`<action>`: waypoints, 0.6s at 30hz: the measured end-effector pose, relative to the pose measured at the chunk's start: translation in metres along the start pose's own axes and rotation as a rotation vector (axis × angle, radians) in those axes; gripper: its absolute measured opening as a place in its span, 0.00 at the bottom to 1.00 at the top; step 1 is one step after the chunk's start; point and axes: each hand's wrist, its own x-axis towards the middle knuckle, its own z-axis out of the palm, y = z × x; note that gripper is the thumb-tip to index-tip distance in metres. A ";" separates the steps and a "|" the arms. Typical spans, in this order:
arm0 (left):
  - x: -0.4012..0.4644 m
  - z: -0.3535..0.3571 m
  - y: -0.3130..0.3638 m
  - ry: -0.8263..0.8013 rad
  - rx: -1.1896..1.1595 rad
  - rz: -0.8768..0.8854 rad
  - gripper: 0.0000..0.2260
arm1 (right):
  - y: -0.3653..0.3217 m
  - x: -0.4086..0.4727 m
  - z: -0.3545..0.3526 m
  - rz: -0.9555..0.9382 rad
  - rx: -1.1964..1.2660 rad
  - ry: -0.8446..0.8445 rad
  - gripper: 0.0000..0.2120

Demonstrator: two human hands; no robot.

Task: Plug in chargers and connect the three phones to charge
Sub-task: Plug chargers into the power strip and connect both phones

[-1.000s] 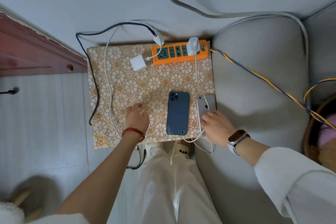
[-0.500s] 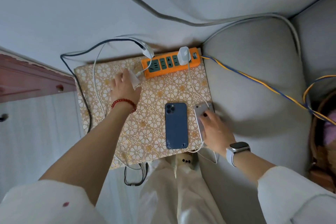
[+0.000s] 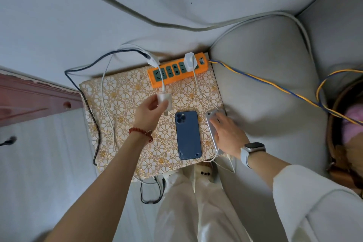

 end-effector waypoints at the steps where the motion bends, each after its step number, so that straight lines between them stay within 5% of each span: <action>1: 0.004 0.003 0.007 0.021 -0.014 0.020 0.17 | 0.002 0.001 -0.002 -0.015 0.009 -0.009 0.28; 8: 0.047 0.031 0.038 0.114 0.243 0.189 0.26 | 0.008 0.014 0.003 0.036 0.021 -0.041 0.33; 18: 0.080 0.050 0.041 0.182 0.265 0.275 0.17 | 0.008 0.021 0.014 0.118 0.085 -0.034 0.30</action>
